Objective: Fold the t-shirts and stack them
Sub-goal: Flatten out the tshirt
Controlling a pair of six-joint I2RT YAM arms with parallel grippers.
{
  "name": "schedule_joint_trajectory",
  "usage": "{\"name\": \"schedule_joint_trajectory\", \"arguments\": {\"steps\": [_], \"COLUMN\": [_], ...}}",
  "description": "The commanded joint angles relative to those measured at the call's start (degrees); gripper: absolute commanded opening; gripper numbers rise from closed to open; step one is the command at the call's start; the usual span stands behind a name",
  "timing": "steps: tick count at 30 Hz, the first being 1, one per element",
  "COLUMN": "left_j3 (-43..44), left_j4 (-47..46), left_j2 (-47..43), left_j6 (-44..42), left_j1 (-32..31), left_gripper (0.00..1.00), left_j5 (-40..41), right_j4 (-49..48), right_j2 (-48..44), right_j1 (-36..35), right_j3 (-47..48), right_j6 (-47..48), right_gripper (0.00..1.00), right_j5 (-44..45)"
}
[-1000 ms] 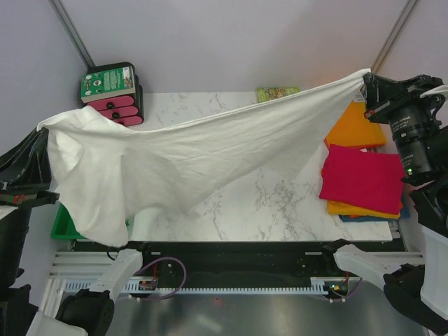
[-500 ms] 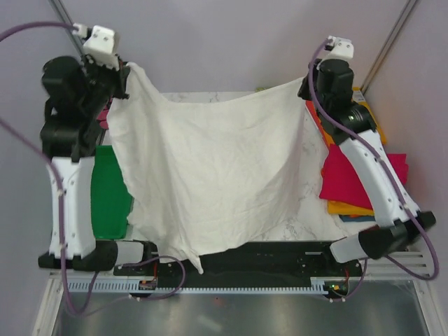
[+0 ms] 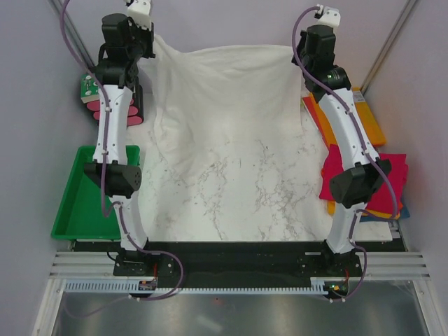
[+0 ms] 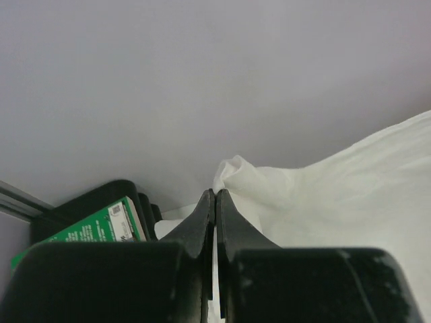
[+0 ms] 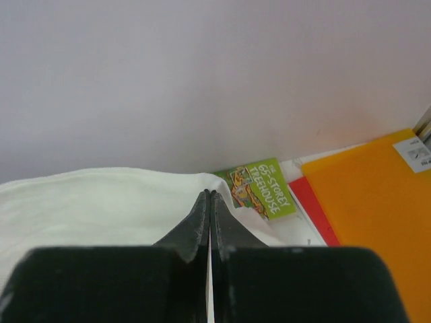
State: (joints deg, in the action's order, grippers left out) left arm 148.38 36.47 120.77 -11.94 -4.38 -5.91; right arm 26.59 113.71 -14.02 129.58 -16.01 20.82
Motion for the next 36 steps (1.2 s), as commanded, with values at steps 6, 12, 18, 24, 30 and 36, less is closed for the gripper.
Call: {"name": "schedule_joint_trajectory", "arguments": {"steps": [6,12,18,24,30,36], "left_j3": [0.9,-23.5,-63.0,-86.5,-95.3,-98.9], "left_j4": [-9.8,-10.3,-20.3,-24.9,-22.3,-15.9], "left_j2": [-24.0,-31.6,-37.5,-39.5,-46.1,-51.2], "left_j6": [1.1,-1.2,0.0,-0.2,-5.5,-9.5], "left_j1": [-0.2,0.0,-0.1,-0.1,-0.1,0.0], "left_gripper": [0.02,0.02,0.02,0.02,0.02,0.02], "left_j5": [3.3,0.4,-2.2,-3.1,-2.0,-3.0], "right_j4": [-11.1,-19.3,-28.9,-30.2,-28.6,-23.4], "right_j2": [-27.0,-37.1,-36.5,-31.1,-33.2,-35.5], "right_j1": [-9.3,-9.2,-9.1,-9.3,-10.4,-12.5], "right_j3": [-12.4,-34.7,-57.5,-69.6,-76.0,-78.6], "right_j6": [7.0,7.7,5.4,-2.5,-6.4,-7.6], "right_gripper": [0.00,0.00,0.00,0.00,0.00,0.00], "right_j5": [5.4,8.0,9.5,8.6,7.7,7.2]}}
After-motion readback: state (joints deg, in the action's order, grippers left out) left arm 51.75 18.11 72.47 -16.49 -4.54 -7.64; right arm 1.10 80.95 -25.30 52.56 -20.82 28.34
